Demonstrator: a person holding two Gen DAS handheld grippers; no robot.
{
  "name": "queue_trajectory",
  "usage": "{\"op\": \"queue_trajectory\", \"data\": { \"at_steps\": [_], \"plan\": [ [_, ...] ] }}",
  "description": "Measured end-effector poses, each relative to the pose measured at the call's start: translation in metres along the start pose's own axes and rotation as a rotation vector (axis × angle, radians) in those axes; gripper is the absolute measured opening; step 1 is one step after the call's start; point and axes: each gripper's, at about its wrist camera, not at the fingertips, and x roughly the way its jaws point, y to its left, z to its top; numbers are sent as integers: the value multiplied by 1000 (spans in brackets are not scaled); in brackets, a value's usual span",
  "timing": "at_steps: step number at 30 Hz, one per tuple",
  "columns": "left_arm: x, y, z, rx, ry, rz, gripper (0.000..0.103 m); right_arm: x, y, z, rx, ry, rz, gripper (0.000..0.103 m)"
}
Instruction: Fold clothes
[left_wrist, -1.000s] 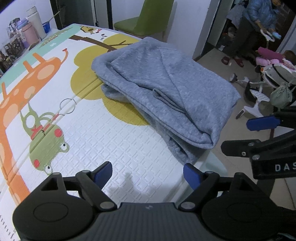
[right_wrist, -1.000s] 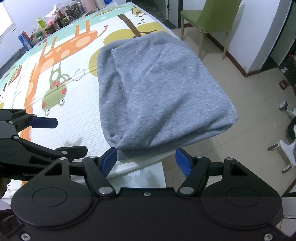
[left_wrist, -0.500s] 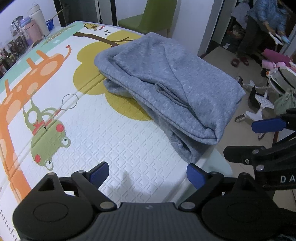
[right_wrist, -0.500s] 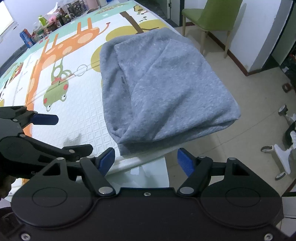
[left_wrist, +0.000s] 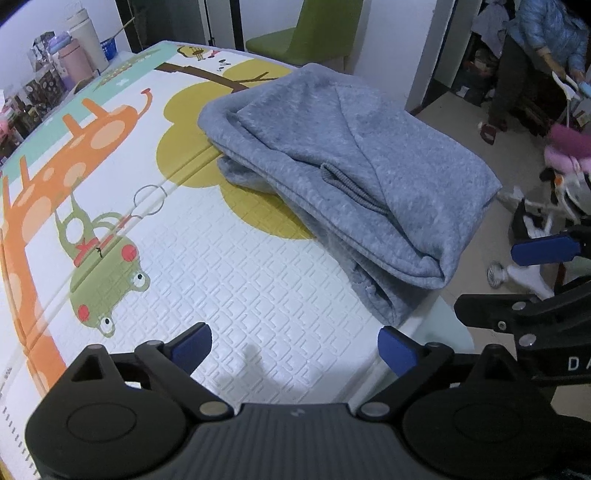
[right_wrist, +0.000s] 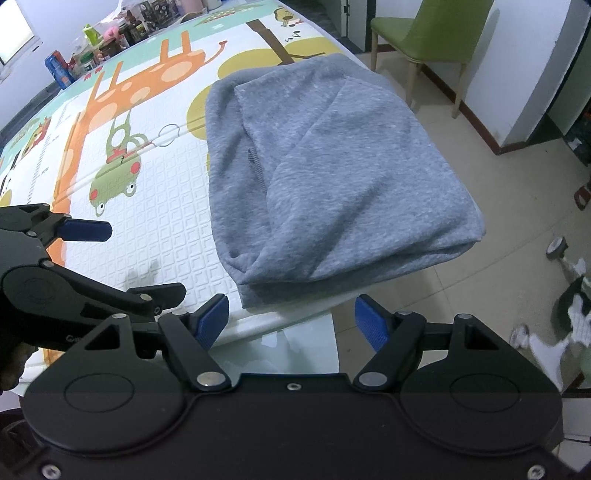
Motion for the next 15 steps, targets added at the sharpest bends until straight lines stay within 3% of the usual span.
{"op": "queue_trajectory", "data": {
  "at_steps": [3, 9, 15],
  "plan": [
    [2, 3, 1, -38, 0, -5, 98, 0, -1, 1, 0, 0, 0, 74],
    [6, 3, 5, -57, -3, 65, 98, 2, -2, 3, 0, 5, 1, 74],
    [4, 12, 6, -159, -15, 95, 98, 3, -4, 5, 0, 4, 3, 74]
  ]
}}
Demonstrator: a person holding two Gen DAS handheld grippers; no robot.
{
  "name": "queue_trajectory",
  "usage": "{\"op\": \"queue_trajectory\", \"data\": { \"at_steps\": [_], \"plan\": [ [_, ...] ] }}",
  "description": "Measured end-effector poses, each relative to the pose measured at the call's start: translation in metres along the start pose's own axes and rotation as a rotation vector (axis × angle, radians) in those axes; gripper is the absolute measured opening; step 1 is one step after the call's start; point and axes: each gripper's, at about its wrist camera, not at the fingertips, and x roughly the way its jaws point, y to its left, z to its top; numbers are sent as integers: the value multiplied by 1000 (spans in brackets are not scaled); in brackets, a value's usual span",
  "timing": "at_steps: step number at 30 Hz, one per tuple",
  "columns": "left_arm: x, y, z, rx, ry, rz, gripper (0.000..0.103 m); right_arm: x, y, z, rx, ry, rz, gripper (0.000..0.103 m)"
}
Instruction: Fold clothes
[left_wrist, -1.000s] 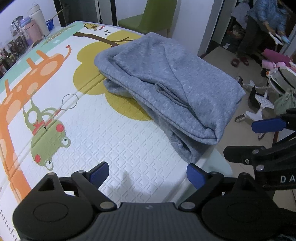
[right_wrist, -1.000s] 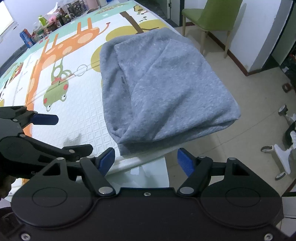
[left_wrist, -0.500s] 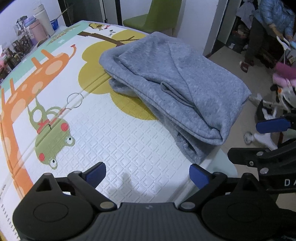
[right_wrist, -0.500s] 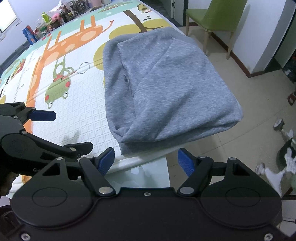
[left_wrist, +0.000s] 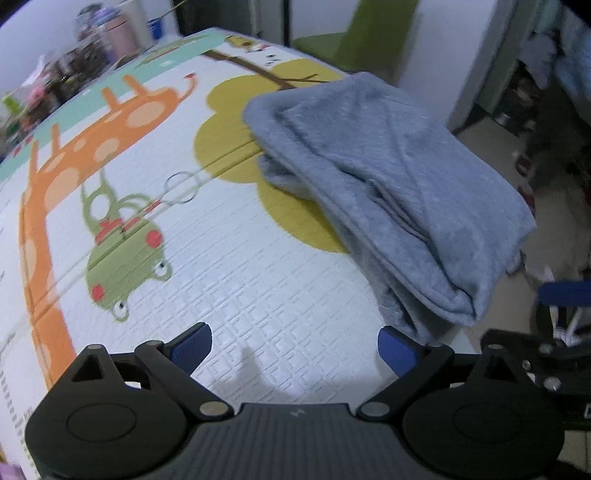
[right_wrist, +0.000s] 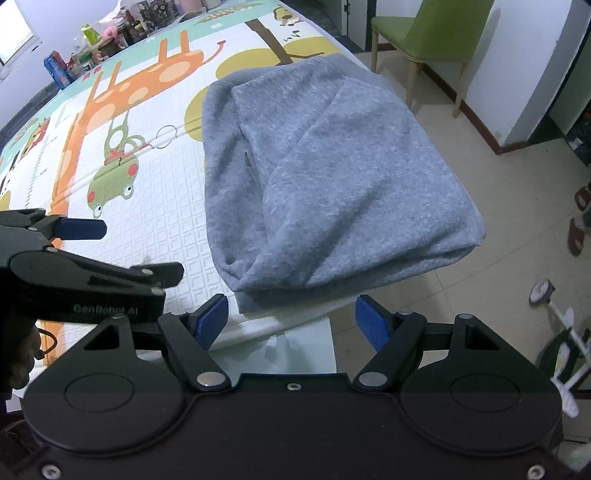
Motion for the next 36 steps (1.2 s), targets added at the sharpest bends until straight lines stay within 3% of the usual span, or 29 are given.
{"op": "queue_trajectory", "data": {
  "at_steps": [7, 11, 13, 18, 36],
  "plan": [
    [-7, 5, 2, -35, -38, 141, 98, 1, 0, 1, 4, 1, 1, 75],
    [0, 13, 6, -107, 70, 38, 98, 1, 1, 1, -2, 0, 3, 75],
    [2, 16, 5, -141, 83, 29, 97, 0, 2, 0, -2, -1, 3, 75],
    [0, 10, 6, -72, 62, 74, 97, 1, 2, 0, -1, 0, 4, 75],
    [5, 3, 5, -20, 109, 54, 97, -1, 3, -3, -1, 16, -8, 75]
  ]
}}
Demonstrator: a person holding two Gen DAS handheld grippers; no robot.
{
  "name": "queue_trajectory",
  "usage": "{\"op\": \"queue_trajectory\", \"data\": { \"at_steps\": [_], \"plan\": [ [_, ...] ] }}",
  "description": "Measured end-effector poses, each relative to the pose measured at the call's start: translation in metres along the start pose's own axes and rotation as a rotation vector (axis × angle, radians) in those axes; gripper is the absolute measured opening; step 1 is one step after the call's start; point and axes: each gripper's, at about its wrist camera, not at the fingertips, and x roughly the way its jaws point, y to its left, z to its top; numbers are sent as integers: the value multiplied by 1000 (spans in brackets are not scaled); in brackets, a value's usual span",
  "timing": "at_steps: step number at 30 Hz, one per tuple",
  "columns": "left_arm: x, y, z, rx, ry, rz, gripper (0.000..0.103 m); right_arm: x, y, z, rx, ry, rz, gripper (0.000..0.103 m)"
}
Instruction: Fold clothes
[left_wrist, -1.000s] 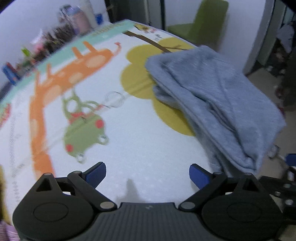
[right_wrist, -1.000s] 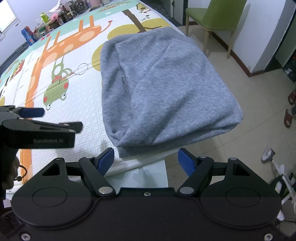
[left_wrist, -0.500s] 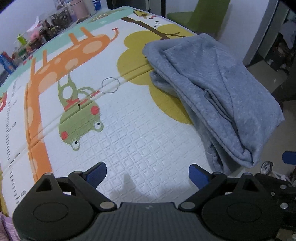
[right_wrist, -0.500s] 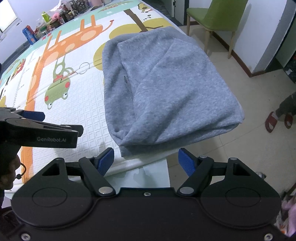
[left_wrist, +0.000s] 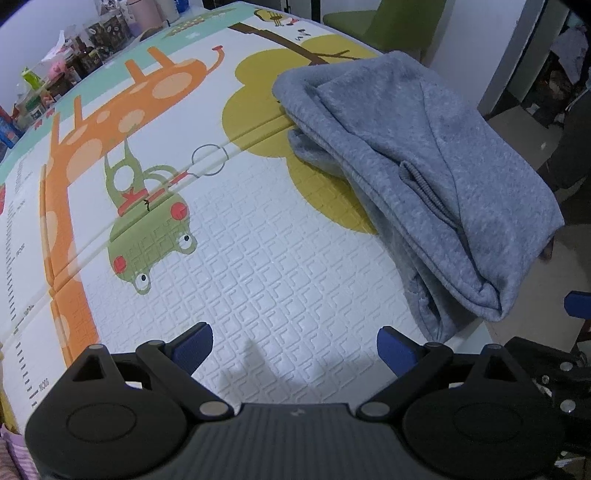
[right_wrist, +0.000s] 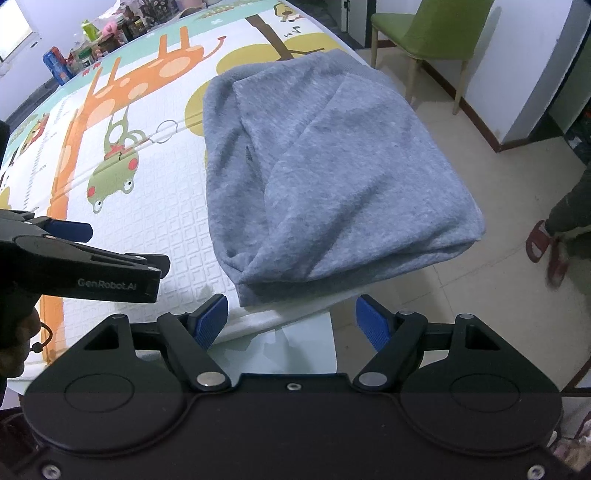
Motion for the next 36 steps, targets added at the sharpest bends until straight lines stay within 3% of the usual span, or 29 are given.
{"op": "queue_trajectory", "data": {
  "at_steps": [36],
  "plan": [
    [-2, -8, 7, 103, 3, -1, 97, 6, -2, -6, 74, 18, -25, 76]
  ]
}}
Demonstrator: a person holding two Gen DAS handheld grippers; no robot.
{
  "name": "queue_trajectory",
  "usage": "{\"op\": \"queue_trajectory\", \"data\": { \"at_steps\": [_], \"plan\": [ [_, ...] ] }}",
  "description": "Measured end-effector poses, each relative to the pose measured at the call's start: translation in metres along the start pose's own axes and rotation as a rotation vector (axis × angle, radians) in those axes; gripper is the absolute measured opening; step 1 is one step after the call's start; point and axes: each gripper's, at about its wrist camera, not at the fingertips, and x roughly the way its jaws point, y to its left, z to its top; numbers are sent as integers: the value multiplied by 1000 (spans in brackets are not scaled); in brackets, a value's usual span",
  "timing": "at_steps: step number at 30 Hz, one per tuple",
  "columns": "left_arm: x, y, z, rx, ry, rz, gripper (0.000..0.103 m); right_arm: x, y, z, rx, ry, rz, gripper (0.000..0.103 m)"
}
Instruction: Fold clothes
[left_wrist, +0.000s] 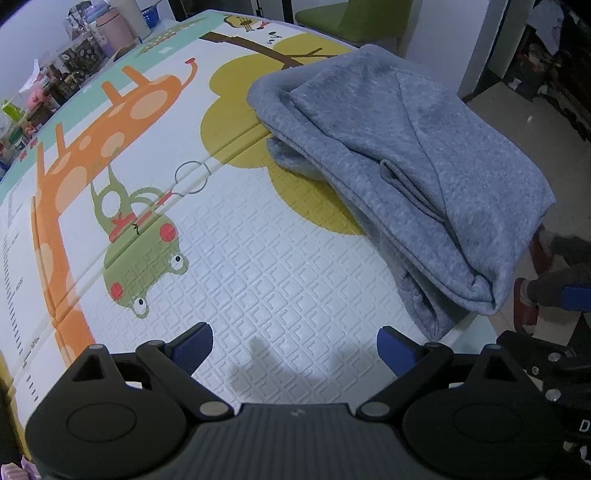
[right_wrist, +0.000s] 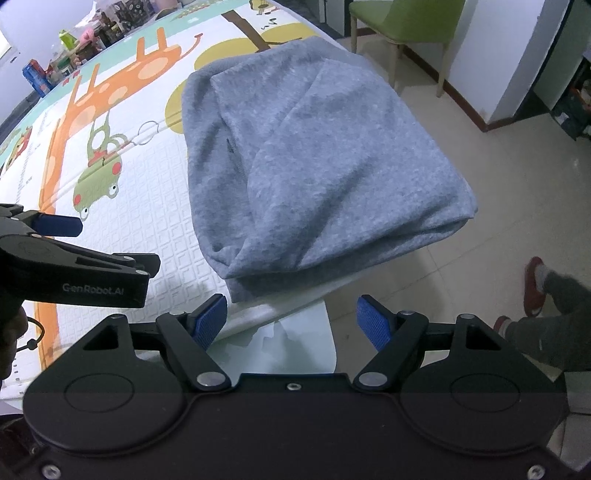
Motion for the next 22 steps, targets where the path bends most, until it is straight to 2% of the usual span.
{"op": "queue_trajectory", "data": {
  "at_steps": [22],
  "plan": [
    [1, -2, 0, 15, 5, -1, 97, 1, 4, 2, -13, 2, -6, 76]
  ]
}}
